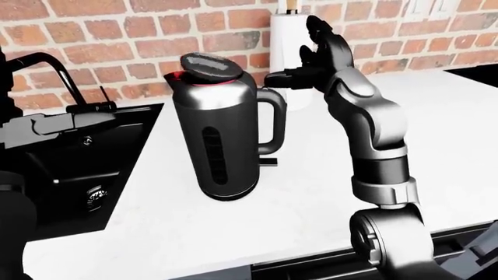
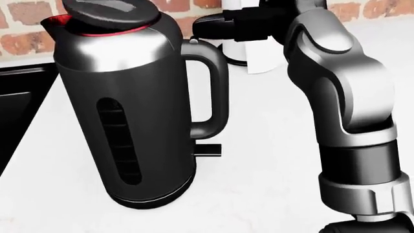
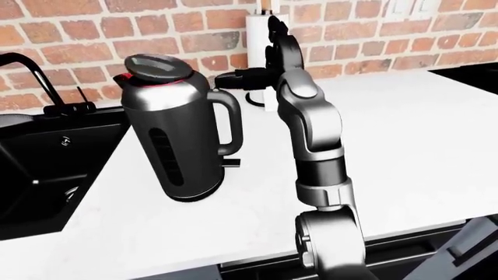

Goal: Press the button to open the lid of the electric kettle.

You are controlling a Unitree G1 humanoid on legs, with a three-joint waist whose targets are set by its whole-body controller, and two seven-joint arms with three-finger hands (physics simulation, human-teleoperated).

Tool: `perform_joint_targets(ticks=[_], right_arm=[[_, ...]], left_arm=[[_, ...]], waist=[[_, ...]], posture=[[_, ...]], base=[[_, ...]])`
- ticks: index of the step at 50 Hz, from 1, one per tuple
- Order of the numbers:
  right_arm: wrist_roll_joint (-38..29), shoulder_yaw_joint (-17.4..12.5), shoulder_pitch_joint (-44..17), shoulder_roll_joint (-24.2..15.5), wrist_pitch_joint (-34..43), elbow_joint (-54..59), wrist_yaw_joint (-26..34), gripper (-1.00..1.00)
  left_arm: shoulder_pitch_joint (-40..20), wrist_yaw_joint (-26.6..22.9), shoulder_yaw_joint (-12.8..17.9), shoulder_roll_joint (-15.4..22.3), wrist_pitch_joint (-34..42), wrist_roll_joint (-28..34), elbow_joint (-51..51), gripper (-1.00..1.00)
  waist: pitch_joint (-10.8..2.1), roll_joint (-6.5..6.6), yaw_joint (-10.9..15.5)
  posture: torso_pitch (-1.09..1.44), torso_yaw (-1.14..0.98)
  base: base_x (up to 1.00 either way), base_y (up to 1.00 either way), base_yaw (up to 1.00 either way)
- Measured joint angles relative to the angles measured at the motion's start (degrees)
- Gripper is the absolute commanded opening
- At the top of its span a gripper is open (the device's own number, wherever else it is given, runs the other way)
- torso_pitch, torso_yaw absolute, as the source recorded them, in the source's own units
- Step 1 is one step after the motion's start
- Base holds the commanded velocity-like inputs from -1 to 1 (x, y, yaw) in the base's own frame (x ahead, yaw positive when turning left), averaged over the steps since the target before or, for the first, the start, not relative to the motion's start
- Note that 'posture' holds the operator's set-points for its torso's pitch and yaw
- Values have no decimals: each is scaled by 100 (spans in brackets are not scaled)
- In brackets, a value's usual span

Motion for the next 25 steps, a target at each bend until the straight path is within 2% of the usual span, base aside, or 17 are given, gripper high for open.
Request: perform_joint_targets(ticks=[13,17,25], right_arm=[[-336,99,85,37,-26,-207,149,100],[-761,284,35,-19,-182,-278,377,100],[-1666,349,-106,68,-452,-168,955,100]], left_arm=[[-10,33,16,32,1,-42,-14,100],[-17,44,24,46,15,-64,-18,100],[-18,50,34,74,14,-104,-6,100]], waist=[[-55,-2,1],[-65,2,-4],[-111,6,-7]], posture=[[-25,0],[-25,0],[-25,0]], base=[[0,0,0],[0,0,0],[0,0,0]])
